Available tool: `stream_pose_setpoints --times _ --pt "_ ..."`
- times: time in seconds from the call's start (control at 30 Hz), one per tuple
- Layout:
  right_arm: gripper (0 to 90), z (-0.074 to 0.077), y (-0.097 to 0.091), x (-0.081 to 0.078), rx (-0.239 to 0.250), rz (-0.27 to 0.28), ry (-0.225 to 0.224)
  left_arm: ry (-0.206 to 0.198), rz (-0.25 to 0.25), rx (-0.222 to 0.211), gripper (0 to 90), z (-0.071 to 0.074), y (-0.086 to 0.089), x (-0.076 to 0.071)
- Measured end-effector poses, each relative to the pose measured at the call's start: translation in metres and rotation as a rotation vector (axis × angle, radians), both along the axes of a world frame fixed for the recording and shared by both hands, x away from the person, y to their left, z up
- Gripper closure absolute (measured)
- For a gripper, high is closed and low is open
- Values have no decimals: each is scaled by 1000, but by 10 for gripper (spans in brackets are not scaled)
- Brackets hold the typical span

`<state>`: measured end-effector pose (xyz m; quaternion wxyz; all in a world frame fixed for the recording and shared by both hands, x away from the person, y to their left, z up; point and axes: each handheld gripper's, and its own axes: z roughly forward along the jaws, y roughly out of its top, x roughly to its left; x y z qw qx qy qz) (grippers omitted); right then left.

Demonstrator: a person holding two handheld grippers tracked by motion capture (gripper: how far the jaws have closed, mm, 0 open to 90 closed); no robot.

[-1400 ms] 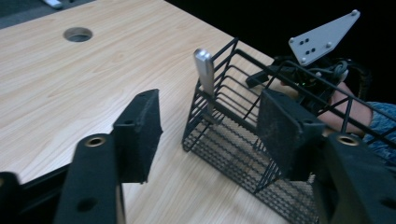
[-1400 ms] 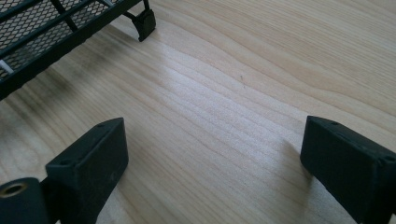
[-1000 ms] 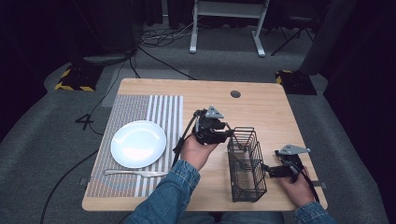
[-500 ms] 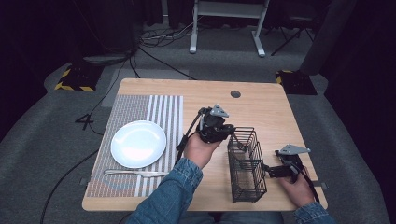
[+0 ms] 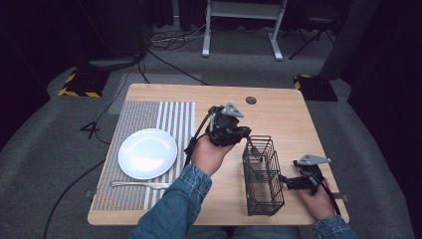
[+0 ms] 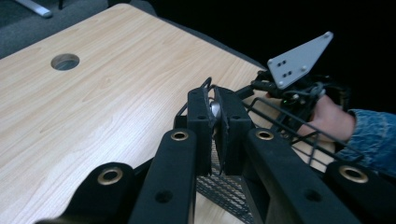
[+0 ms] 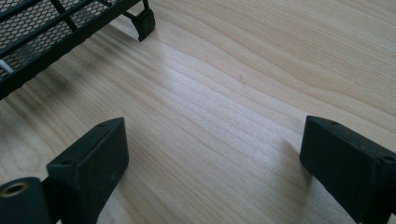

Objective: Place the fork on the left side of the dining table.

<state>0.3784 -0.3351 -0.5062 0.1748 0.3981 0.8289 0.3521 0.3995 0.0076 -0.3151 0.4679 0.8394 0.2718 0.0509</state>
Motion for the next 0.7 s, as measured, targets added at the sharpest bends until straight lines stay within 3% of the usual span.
stream_pose_setpoints --times 0.27,0.7 --pt "80 0 0 0 0 0 0 -4 -23 -26 857 19 11 -2" --pt "80 0 0 0 1 -1 0 -56 2 -85 857 53 48 -11"
